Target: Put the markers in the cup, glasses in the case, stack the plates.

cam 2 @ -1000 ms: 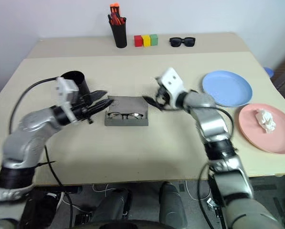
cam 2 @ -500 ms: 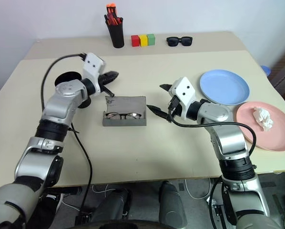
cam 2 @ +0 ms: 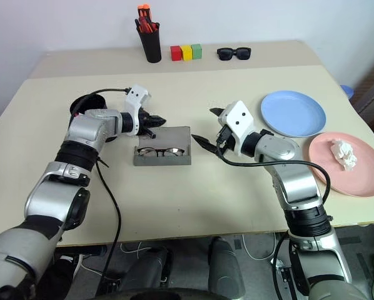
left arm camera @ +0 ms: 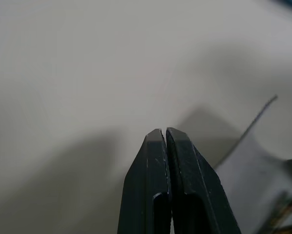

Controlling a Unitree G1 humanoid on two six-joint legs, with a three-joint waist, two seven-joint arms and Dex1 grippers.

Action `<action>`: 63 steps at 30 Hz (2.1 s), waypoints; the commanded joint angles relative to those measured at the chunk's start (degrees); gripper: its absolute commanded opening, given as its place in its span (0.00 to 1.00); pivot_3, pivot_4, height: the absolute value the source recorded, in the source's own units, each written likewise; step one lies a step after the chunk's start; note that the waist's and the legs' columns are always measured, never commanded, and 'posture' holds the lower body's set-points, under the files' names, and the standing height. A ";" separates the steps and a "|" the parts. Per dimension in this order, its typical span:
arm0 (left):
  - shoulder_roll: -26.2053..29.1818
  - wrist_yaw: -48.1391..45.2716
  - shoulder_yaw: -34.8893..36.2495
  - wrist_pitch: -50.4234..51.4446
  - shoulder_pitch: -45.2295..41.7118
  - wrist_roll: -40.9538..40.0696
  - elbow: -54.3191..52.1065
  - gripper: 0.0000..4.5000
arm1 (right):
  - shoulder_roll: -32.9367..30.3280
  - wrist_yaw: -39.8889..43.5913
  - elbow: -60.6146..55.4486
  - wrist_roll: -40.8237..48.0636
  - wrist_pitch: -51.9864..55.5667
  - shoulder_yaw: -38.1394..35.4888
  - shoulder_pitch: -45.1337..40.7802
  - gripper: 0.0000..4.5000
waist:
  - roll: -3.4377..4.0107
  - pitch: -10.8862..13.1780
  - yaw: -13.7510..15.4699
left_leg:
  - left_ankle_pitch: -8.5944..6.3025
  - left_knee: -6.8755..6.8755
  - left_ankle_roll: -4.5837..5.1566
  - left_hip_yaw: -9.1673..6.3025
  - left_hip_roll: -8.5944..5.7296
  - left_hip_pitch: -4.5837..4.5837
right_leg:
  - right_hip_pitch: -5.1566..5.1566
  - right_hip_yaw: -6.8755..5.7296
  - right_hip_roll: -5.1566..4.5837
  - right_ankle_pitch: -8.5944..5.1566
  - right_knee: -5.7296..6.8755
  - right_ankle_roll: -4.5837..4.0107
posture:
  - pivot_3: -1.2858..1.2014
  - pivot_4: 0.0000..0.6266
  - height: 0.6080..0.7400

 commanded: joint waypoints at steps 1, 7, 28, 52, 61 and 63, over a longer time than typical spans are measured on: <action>1.44 -1.74 1.38 7.76 2.12 -2.80 -6.66 0.01 | 0.47 -0.64 -0.86 -0.37 -1.75 0.03 -1.41 1.00 | 0.00 0.00 -0.08 | 0.00 0.00 0.00 0.00 0.00 0.01 | 0.00 0.00 0.00 0.00 0.00 0.00 | 0.52 0.24 1.00; 3.65 -2.57 2.33 17.77 5.69 -6.88 -17.05 0.01 | 0.82 -0.96 0.33 -1.92 -3.23 1.05 -1.98 1.00 | 0.00 0.00 0.03 | 0.01 0.02 -0.01 -0.01 0.01 0.02 | 0.00 0.00 0.00 0.00 0.05 0.00 | 0.52 0.24 1.00; 4.17 2.71 13.33 7.29 18.12 -17.00 -44.89 0.13 | -0.05 -3.24 9.42 -5.52 -6.49 -0.53 -6.39 1.00 | 0.00 0.00 0.47 | 0.18 -0.01 -0.33 -0.03 0.03 0.00 | -0.04 0.01 0.00 0.02 0.06 -0.05 | 0.52 0.24 1.00; 8.16 -18.24 10.57 -6.61 17.59 -23.83 -34.80 0.99 | -14.33 -10.59 -5.74 -1.21 17.75 -23.15 13.81 1.00 | 0.00 -0.01 0.43 | 0.01 0.08 -0.01 0.04 0.02 0.04 | 0.07 0.02 -0.01 0.01 0.05 -0.05 | 0.52 0.24 1.00; 5.68 -20.34 8.69 -10.93 15.22 -22.97 -30.50 0.99 | -14.39 -13.36 -12.10 -1.24 23.97 -26.72 19.81 1.00 | 0.00 -0.01 0.43 | 0.01 0.15 -0.01 0.04 0.03 0.04 | 0.12 0.02 -0.01 0.01 0.04 -0.04 | 0.52 0.24 1.00; 5.56 -22.14 8.68 -12.68 15.57 -22.98 -29.73 0.99 | -13.56 -15.88 -12.61 -2.06 27.26 -28.53 20.77 1.00 | 0.00 -0.01 0.49 | 0.01 0.14 -0.01 0.04 0.03 0.04 | 0.12 0.02 -0.01 0.01 0.04 -0.04 | 0.52 0.24 1.00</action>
